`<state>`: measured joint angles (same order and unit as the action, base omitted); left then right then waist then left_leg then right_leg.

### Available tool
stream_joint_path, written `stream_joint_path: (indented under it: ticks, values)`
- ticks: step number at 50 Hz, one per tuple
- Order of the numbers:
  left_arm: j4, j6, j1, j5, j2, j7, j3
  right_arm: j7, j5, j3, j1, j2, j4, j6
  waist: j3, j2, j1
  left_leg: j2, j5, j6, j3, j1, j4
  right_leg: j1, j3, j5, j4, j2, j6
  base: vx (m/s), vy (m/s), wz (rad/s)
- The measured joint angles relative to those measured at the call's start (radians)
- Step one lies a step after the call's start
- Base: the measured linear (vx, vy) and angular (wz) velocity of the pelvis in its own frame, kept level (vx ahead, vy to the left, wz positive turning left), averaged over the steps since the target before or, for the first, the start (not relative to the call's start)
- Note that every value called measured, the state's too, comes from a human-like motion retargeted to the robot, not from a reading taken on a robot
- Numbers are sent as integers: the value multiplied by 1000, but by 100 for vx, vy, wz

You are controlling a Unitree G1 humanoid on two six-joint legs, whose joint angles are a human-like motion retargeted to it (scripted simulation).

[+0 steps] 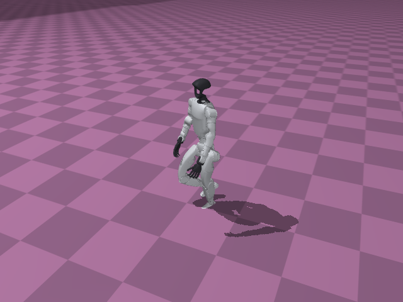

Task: Dance

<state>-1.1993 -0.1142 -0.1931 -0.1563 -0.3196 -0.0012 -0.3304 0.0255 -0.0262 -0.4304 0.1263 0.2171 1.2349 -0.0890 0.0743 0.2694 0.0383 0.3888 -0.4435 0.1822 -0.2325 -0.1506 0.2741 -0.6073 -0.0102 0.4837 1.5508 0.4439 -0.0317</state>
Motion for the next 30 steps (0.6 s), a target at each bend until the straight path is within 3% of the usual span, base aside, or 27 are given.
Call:
stream_joint_path:
  ticks: [3, 10, 13, 17, 20, 23, 25, 27, 30]
  values:
    - [39, -17, -55, 16, -14, 23, -18, 14, 4, 6, -24, 7, -28, -10, -26, -39, 8, -19, -53, -4, 44, 126, -41, -86, -35, 82, -160, -62, -4, 72, 1, 0]
    - [143, -82, -132, 69, -35, 33, -75, 4, 0, 6, -79, 3, -30, -10, -17, -111, -31, -89, -138, -34, 104, 267, -63, -216, -41, 102, -709, -274, -99, 66, -5, 4]
    - [161, -92, -122, 90, -27, 29, -89, -10, -18, 5, -97, 3, -14, -5, 5, -110, -45, -107, -164, -57, 104, 271, 13, -242, -16, 93, -757, -298, -100, 66, -11, 26]
    - [142, -84, -49, 107, -1, 2, -95, -28, -49, 12, -111, 12, 11, -5, 34, -140, -57, -180, -162, -93, 132, 254, 254, -197, -14, 8, -669, -345, -55, 72, -15, 28]
    - [85, -65, 40, 110, 18, -41, -100, -36, -56, 11, -114, 28, 17, -9, 43, -249, -58, -363, -40, -191, 152, 134, 681, -104, -98, -34, -646, -459, 15, 62, -18, 2]
    - [30, -40, 92, 133, 26, -82, -115, -35, -41, 10, -88, 47, -7, -14, 62, -366, -92, -592, 220, -260, 178, -67, 1073, -26, -170, -49, -746, -616, 102, 56, -15, -32]
    - [5, -23, 117, 149, 28, -91, -128, -15, -38, 5, -68, 54, -22, -18, 58, -373, -116, -700, 221, -207, 150, -170, 1248, 9, -175, -6, -726, -649, 133, 61, -14, -3]
    - [-19, -8, 98, 159, 21, -99, -127, 7, -27, 11, -17, 63, -33, -14, 53, -353, -138, -764, 121, -137, 145, -311, 1329, 95, -167, -3, -829, -671, 144, 60, -14, 16]
    - [-42, 6, 104, 158, 20, -97, -104, 29, -16, 13, 32, 63, -60, -13, 50, -305, -167, -769, -38, -71, 92, -463, 1303, 182, -142, 40, -887, -662, 141, 55, -6, 11]
